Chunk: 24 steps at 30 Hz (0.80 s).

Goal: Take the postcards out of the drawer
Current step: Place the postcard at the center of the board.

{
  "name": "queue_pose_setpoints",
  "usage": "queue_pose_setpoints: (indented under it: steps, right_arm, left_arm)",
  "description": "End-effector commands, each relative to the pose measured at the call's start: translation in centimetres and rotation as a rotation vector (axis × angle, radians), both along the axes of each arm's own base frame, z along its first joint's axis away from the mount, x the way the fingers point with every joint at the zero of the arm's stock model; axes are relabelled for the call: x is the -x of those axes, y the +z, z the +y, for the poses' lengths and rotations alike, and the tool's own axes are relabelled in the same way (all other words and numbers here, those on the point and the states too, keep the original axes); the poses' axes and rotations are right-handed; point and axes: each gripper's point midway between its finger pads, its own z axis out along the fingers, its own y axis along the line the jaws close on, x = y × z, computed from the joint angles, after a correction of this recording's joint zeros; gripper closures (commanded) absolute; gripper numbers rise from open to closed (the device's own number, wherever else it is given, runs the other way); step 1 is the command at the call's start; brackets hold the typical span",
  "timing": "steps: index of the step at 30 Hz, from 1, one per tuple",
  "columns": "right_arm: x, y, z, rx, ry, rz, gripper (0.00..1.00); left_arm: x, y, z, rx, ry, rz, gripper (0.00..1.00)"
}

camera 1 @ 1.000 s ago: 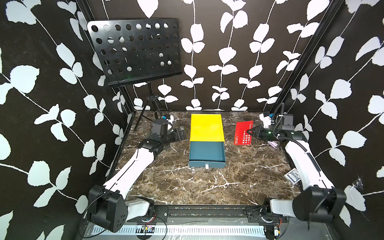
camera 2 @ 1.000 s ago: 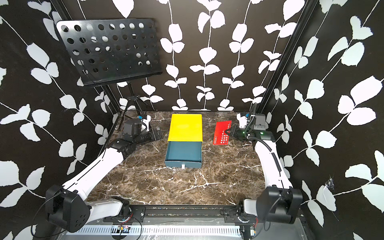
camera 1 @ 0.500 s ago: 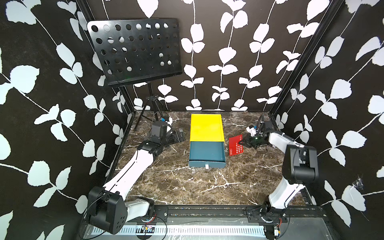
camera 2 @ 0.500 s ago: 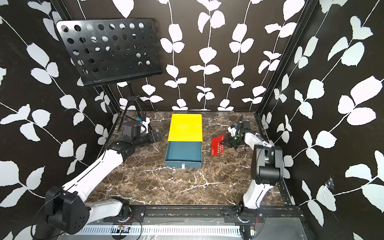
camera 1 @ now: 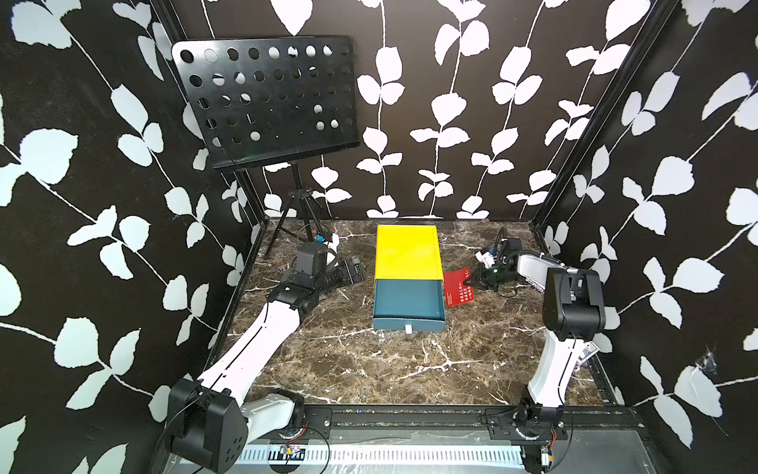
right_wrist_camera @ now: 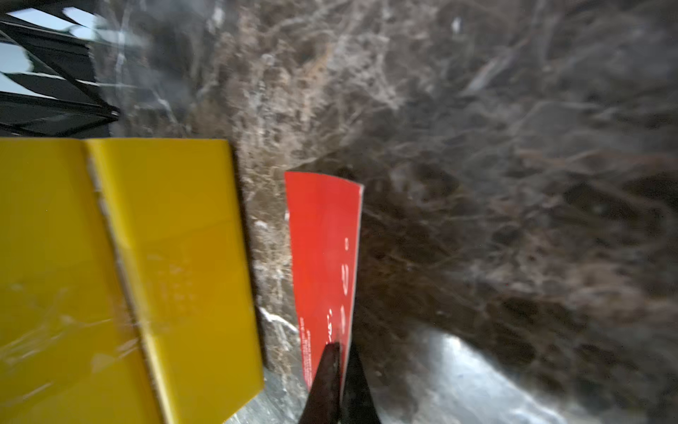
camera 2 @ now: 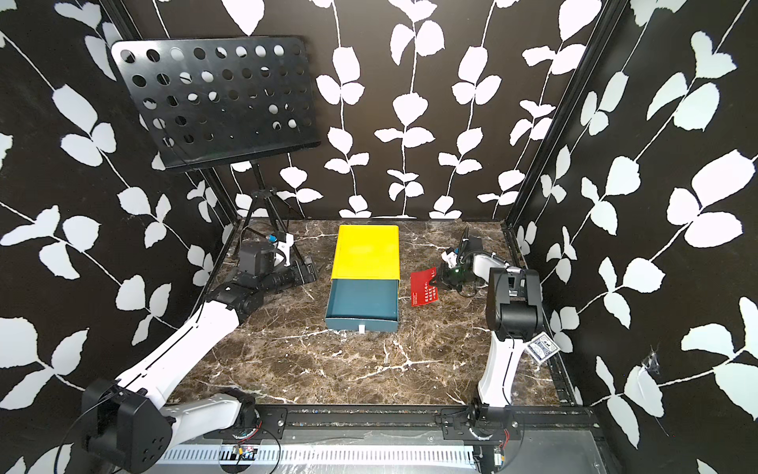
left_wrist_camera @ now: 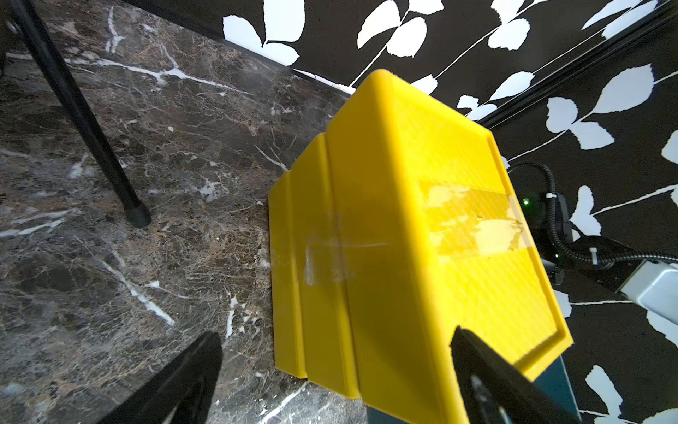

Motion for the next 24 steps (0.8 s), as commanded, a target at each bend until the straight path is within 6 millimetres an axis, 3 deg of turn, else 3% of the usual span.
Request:
queue_pose_setpoints:
  steps: [1, 7, 11, 16, 24]
  right_arm:
    - [0.3, -1.3, -1.4, 0.111, 0.034, 0.025, 0.9]
    - [0.3, -1.7, -2.9, 0.213, 0.015, 0.035, 0.59]
    - [0.4, -0.8, -4.5, 0.314, -0.014, 0.03, 0.53]
    - [1.1, 3.1, -5.2, 0.366, -0.086, -0.051, 0.51]
    - [6.6, 9.8, -2.4, 0.383, -0.081, -0.199, 0.47]
  left_arm:
    - [0.0, 0.3, -0.1, -0.003, -0.02, -0.019, 0.01]
    - [-0.2, 0.4, -0.2, -0.002, -0.025, -0.019, 0.01]
    - [-0.2, 0.3, 0.0, -0.006, -0.017, -0.02, 0.01]
    - [-0.5, 0.5, 0.0, -0.009, -0.013, -0.026, 0.01]
    - [-1.2, 0.6, 0.0, -0.005, -0.01, -0.025, 0.01]
